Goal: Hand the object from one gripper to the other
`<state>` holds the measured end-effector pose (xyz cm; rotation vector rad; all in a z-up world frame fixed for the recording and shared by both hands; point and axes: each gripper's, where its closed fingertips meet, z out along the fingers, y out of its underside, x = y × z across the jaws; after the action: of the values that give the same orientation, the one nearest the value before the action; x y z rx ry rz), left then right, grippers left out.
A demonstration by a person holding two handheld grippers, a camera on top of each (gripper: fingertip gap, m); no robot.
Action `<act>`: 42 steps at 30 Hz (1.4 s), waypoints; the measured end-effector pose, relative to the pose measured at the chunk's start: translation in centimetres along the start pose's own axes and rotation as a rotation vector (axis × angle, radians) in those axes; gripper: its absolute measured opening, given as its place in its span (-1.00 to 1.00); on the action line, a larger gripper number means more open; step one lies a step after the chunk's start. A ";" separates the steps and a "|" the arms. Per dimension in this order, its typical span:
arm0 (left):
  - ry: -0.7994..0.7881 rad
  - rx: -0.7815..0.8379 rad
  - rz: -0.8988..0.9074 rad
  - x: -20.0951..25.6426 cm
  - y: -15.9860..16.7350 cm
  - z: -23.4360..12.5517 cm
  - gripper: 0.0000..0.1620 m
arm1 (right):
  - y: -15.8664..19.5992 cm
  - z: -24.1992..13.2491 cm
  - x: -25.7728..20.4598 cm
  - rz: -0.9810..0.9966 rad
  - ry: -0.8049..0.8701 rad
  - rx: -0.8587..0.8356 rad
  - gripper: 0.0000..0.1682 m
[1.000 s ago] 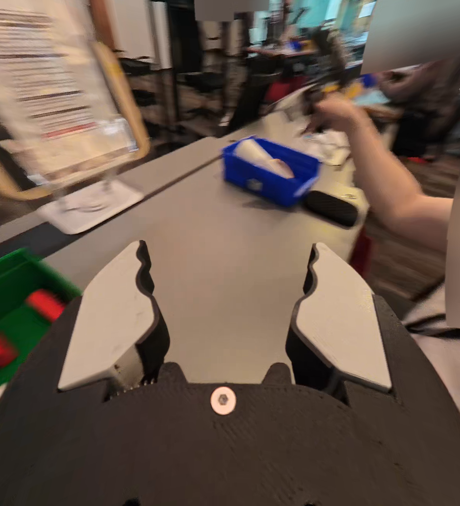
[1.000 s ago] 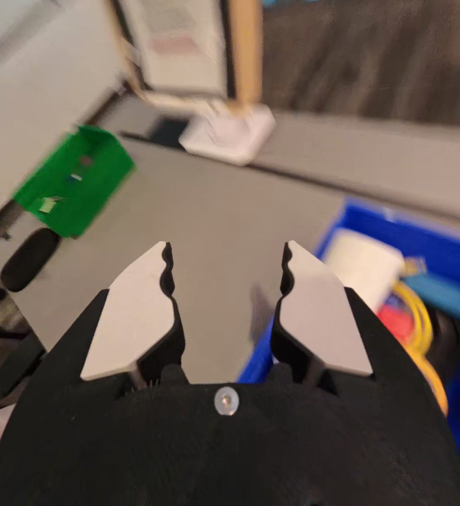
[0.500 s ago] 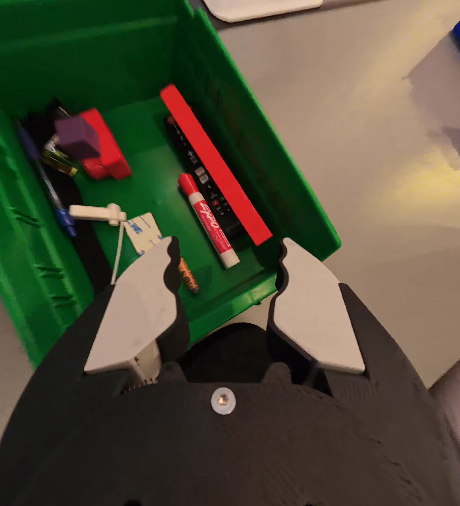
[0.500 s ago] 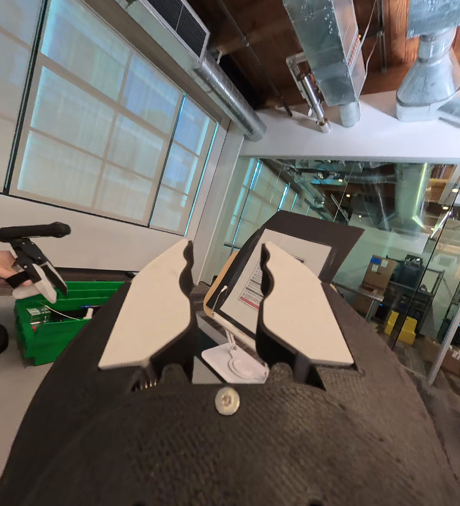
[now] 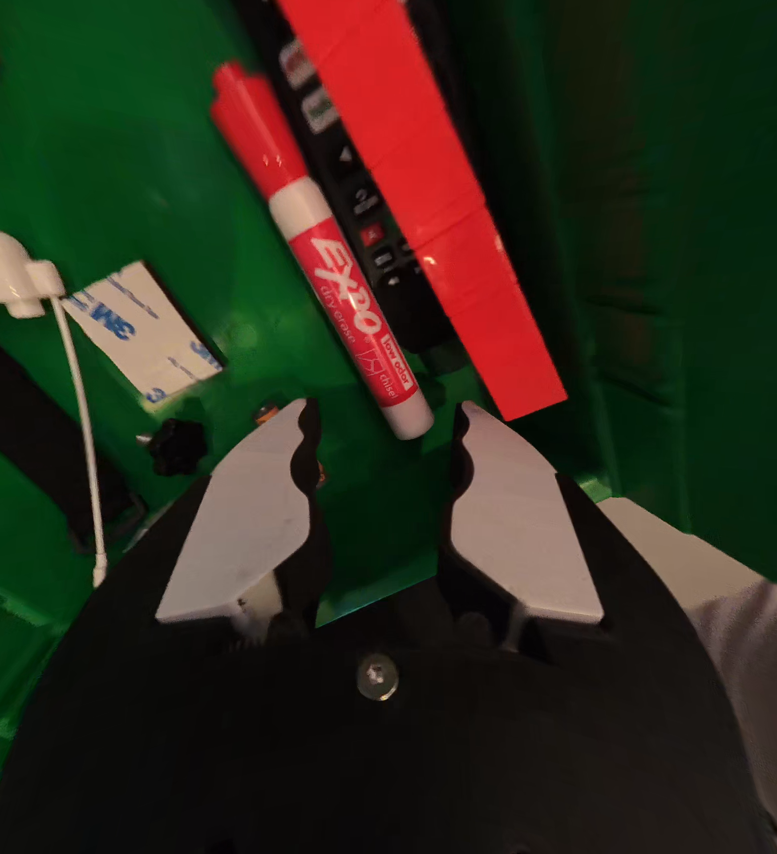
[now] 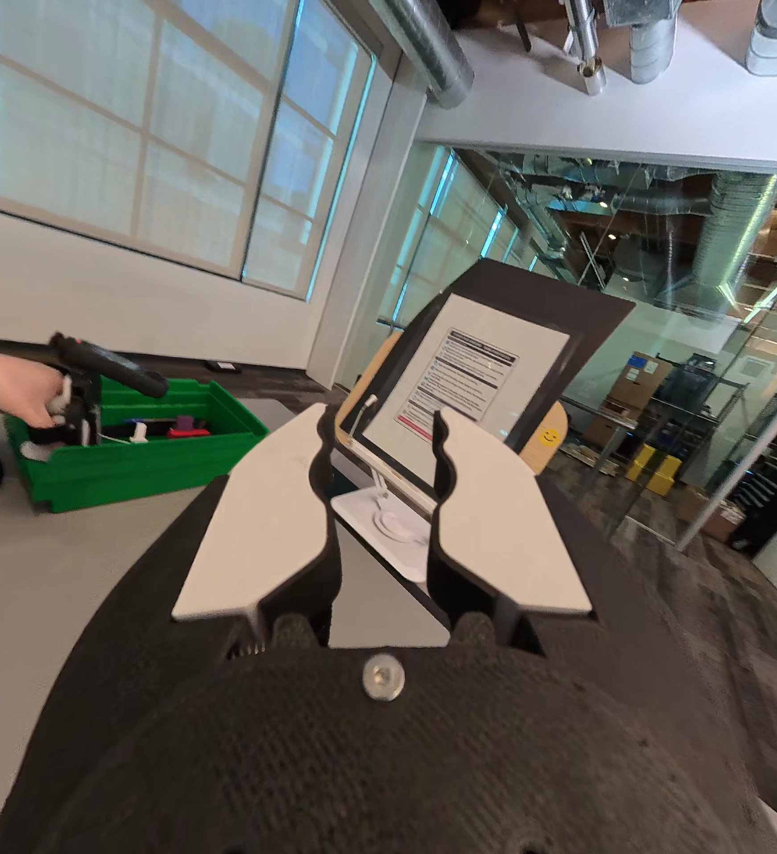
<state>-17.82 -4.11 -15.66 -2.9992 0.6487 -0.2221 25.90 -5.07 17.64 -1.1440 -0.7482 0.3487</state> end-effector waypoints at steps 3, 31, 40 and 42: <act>0.022 -0.050 -0.083 -0.8 -0.2 0.3 -0.47 | 1.5 0.7 -0.3 -0.080 0.013 -0.090 -0.51; 0.347 0.696 0.012 3.7 -1.2 -13.9 -0.77 | 6.6 6.5 -7.4 -0.145 -0.201 -0.220 -0.52; 0.799 0.873 0.352 19.7 -5.6 -16.7 -0.77 | 7.0 10.3 -18.0 0.774 -0.729 -0.142 -0.52; 0.843 0.883 0.406 22.2 -7.0 -16.8 -0.77 | 7.8 10.9 -18.7 0.858 -0.735 -0.145 -0.51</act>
<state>2.44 -7.57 4.45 -1.8010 0.8672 -1.3454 5.92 -5.80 6.22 -1.4506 -0.8819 1.5121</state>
